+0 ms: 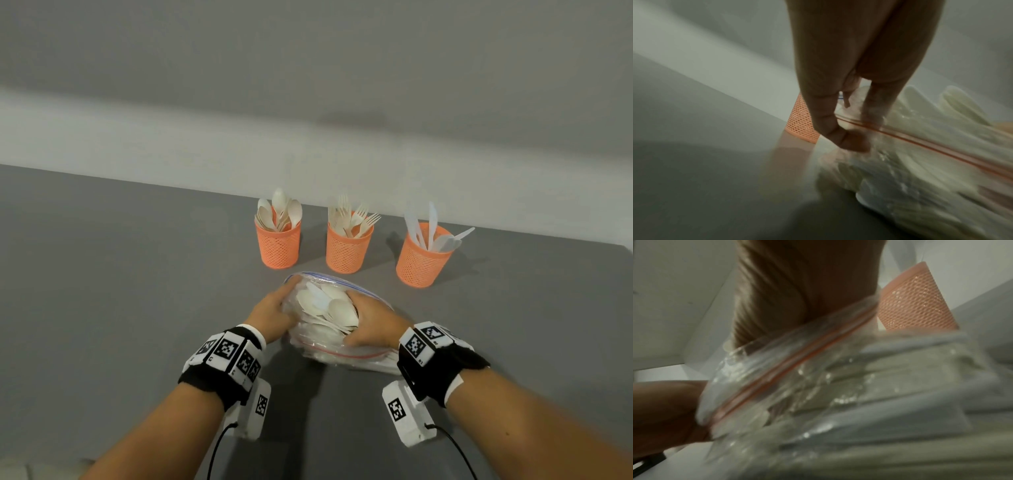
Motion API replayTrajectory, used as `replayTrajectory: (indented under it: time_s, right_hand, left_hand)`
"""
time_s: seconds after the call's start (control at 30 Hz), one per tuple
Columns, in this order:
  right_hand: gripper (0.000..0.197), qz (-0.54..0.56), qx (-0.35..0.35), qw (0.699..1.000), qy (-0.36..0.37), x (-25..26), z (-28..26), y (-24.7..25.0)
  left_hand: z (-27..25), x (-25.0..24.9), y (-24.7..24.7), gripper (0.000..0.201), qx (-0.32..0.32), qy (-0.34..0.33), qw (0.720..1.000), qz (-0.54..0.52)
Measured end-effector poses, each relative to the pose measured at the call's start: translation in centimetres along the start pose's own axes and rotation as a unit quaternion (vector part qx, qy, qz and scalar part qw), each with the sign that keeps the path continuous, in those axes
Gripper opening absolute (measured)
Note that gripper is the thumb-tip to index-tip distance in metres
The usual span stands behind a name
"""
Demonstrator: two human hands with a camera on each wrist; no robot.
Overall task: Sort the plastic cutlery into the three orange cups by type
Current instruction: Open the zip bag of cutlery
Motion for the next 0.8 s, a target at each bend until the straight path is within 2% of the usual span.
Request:
replayTrajectory:
  time_s: [0.1, 0.17, 0.23, 0.3, 0.4, 0.5, 0.63, 0.8]
  right_hand:
    - [0.062, 0.015, -0.015, 1.000, 0.022, 0.3, -0.3, -0.1]
    - [0.049, 0.012, -0.044, 0.999, 0.030, 0.2, -0.6, -0.2]
    - [0.045, 0.014, -0.073, 0.997, 0.038, 0.0, -0.9, 0.0]
    - [0.053, 0.043, -0.072, 0.995, 0.045, -0.2, -1.2, 0.2]
    - [0.064, 0.095, -0.073, 0.992, 0.047, -0.4, -1.7, 0.5]
    - [0.064, 0.150, -0.062, 0.986, 0.030, -0.5, -2.1, 0.3]
    - [0.052, 0.247, -0.102, 0.964, 0.001, -0.9, -2.2, 0.9]
    - [0.048, 0.316, -0.136, 0.939, 0.015, -0.3, -2.9, 1.8]
  left_hand:
    - [0.0, -0.1, 0.4, 0.059, -0.045, 0.022, 0.996, -0.075]
    - [-0.1, -0.3, 0.4, 0.053, -0.066, 0.012, 0.996, -0.063]
    - [-0.4, -0.4, 0.5, 0.047, -0.081, -0.023, 0.996, -0.020]
    - [-0.5, -0.3, 0.8, 0.037, -0.088, -0.034, 0.996, -0.004]
    - [-0.1, 0.1, 1.3, 0.018, -0.098, 0.002, 0.994, 0.038]
    - [0.1, 0.2, 1.3, 0.018, -0.092, 0.029, 0.993, 0.063]
    - [-0.2, -0.7, 1.1, 0.025, -0.070, -0.018, 0.996, 0.058]
    - [-0.4, -1.5, 1.3, 0.009, -0.063, -0.023, 0.991, 0.114]
Point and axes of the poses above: each hand's wrist, its own z-axis towards the middle knuckle, its own y-axis out of the back of the hand, x = y × z, the point moved 2 cm from there along z, towards the middle knuckle, and after that the axes turned 7 degrees about -y, right-handed, at the moved point
